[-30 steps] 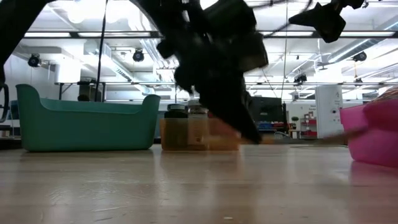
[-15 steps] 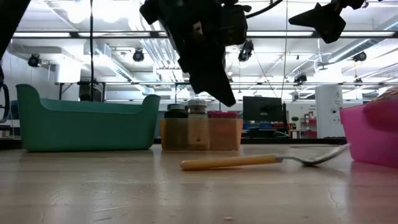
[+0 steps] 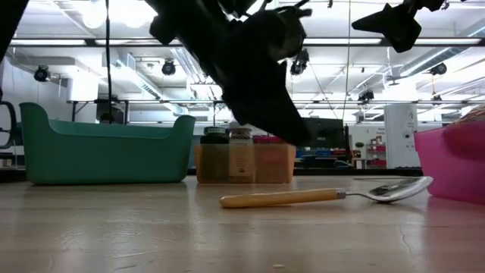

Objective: Pick & Place Food Item
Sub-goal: Put the yellow spoon into the green bin

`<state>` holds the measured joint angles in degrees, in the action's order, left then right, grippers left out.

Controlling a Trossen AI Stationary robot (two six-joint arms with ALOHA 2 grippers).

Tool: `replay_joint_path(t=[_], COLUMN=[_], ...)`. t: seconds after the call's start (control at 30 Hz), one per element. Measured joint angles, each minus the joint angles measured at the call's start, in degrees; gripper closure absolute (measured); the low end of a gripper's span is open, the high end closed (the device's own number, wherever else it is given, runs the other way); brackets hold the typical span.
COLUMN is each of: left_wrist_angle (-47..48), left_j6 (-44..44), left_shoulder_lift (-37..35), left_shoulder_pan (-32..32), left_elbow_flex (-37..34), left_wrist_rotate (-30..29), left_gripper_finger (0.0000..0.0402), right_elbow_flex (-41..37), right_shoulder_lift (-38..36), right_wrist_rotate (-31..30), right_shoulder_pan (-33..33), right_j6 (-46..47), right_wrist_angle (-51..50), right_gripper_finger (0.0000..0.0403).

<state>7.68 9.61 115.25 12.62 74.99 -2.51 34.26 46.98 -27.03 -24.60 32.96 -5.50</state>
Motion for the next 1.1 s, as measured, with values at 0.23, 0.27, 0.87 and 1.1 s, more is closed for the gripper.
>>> replay_joint_path(t=[0.23,0.27,0.87,1.1], left_wrist_angle=[-4.5,-4.7,-10.4,-8.0], left_j6=[2.3,2.4,2.8,2.2], left_shoulder_lift=[3.1,3.3,9.4,12.7], left_shoulder_pan=[1.6,1.9,5.0,5.1], left_elbow_flex=[0.0,0.0,2.6,4.8], left_wrist_rotate=[-2.7,-2.9,-7.1,-7.8], left_gripper_finger=[0.0202,0.0195,0.0181,0.0181], right_elbow_flex=[0.0,0.0,0.0,0.0], right_shoulder_lift=[0.0,0.0,0.0,0.0], right_wrist_rotate=[0.0,0.0,0.0,0.0], right_shoulder_pan=[0.0,0.0,0.0,0.0], right_j6=[0.0,0.0,0.0,0.0], right_wrist_angle=[-0.1,-0.1,0.0,-0.1], right_gripper_finger=[0.0103,0.0103,0.0103,0.0103])
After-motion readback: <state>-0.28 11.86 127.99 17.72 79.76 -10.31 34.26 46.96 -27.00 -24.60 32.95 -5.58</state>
